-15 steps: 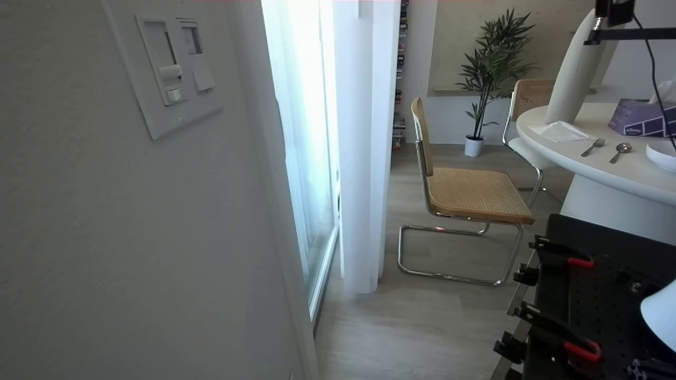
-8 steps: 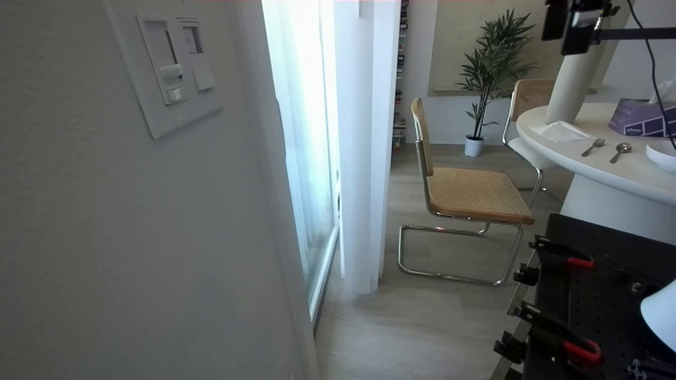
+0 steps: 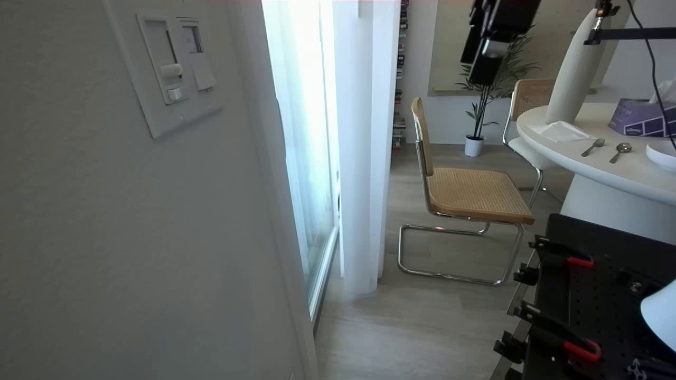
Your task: Turn on the left light switch
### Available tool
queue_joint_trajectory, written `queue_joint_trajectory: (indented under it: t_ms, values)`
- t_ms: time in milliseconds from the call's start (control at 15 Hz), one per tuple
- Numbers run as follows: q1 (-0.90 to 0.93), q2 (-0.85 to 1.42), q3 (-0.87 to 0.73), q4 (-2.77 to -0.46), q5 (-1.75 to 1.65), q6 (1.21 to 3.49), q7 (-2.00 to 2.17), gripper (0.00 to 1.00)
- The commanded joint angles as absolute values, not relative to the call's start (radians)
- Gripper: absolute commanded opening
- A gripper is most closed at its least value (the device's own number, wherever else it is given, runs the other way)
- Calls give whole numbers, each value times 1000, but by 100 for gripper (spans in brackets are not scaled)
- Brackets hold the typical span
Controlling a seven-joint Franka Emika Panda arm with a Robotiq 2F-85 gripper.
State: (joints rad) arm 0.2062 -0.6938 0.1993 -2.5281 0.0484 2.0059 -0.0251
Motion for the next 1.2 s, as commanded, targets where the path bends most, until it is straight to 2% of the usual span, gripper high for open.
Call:
queue_joint_trajectory:
  t_ms: [0,667,1133]
  values:
    - [253,-631,212,-2516,98,2122,-15,100]
    - [355,-519,276,-2543,176,2579,29,100]
    - [322,-417,369,-2540,117,2891,141,100]
